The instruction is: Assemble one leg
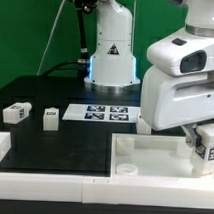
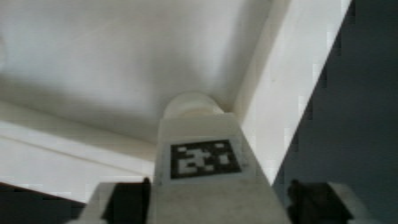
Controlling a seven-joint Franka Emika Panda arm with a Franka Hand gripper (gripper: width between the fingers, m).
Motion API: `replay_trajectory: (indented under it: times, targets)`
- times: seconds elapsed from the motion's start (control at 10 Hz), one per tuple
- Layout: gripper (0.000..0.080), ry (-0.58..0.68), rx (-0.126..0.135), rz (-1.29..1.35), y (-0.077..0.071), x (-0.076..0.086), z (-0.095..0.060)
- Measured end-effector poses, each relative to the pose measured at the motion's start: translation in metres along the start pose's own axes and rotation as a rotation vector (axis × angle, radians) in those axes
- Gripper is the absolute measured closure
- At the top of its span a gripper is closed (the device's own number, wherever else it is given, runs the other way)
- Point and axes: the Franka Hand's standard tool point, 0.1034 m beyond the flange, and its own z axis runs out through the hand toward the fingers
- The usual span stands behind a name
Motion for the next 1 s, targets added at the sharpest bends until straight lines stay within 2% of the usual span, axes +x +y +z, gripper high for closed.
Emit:
replay_trajectory:
  times: [0.1,0.3,0.4,0.5,0.8,1.0]
  targets:
    - [0.0506,0.000,-0.003,0.001,0.0022,-0.0004,0.0000]
    - [0.0506,0.000,-0.002,0.029,0.0036,-0.0008,0.0002]
    - [0.0506,0.017,0.007,0.096,0.0058,0.0000,0.0011]
    - [0.0506,0.040,0.016,0.246,0.0059,0.0000,0.0015]
    - [0.0506,0.054,0.070,0.713,0.0059,-0.0004,0.0021]
    - [0.0506,0.047,0.079,0.988,0.0030,-0.0001,0.0031]
